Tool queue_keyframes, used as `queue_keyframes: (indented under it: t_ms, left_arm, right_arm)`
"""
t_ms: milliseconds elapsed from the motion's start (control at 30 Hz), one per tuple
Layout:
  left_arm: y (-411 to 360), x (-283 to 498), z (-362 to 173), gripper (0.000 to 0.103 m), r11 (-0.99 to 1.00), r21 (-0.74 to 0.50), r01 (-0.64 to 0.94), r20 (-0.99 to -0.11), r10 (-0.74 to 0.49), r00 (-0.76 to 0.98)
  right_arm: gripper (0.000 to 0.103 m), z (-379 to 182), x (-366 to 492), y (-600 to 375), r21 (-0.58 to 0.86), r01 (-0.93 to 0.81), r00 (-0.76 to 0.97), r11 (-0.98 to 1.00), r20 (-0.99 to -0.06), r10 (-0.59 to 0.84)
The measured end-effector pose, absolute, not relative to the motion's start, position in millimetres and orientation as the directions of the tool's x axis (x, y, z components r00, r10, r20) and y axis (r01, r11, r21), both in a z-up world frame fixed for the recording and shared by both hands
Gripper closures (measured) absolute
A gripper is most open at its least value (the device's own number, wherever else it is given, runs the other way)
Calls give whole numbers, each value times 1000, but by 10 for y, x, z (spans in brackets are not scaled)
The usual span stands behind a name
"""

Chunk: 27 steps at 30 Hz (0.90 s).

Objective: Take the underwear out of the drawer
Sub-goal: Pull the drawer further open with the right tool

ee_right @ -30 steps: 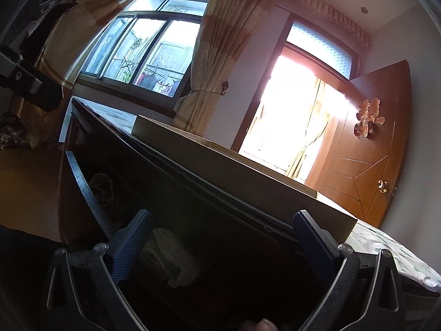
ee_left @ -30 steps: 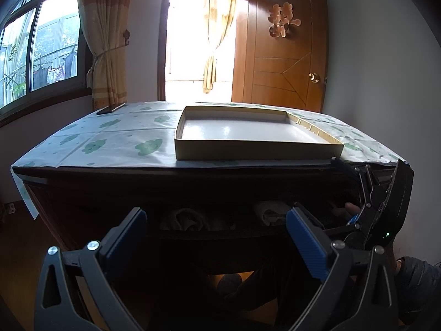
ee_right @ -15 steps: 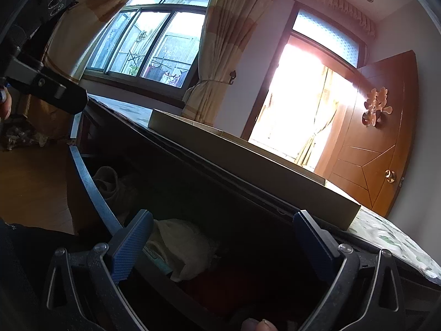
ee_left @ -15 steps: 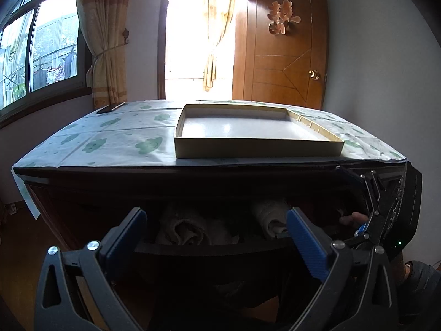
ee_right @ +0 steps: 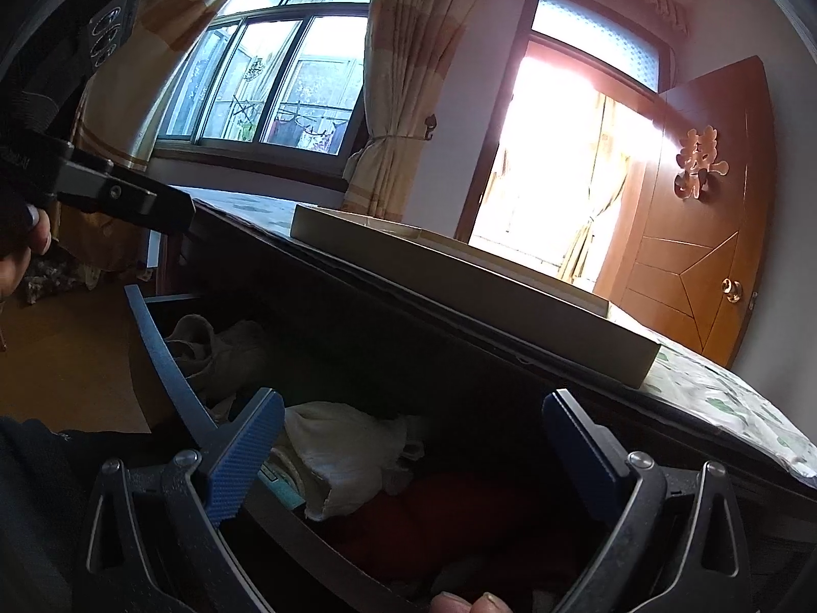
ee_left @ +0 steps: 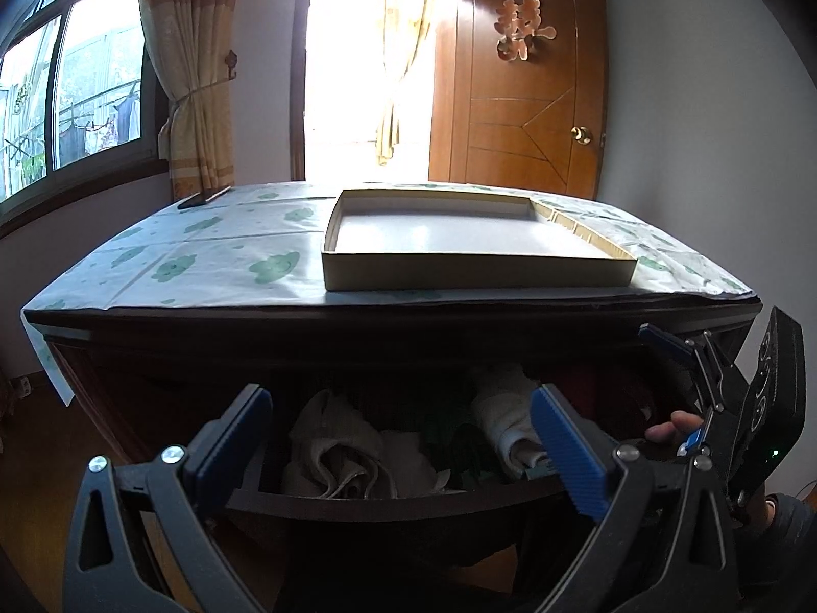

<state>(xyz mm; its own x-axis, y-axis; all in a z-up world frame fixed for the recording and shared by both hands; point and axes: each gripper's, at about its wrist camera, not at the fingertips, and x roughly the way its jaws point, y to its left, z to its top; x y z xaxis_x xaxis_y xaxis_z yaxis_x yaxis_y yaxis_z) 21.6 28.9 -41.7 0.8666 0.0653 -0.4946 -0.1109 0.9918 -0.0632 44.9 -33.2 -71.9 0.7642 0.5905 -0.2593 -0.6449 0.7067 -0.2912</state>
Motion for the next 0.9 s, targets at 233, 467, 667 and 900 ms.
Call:
queue_keyframes:
  t_ms: [233,467,667,900]
  left_arm:
    - [321,224,-398,0,990,-80,-116,-502,61,863]
    - [374,226,-377,0,988,-86,-128,-506,67,860]
    - [433,228,-368,0,986,-95,-138,-512,71,856]
    - [493,223,-344,0,983,-103,-150,-512,78,856]
  right_arm:
    - [1,-701,406,-337,-261,-647,761,717,-280,585]
    - [1,-703,354,-334,-256,-651,756,714,-302,581]
    - [1,-691,319,-366,-242,-655,750,716,-327,575]
    - [1,-678,267,-374,-231,-663,737,712,-364,569]
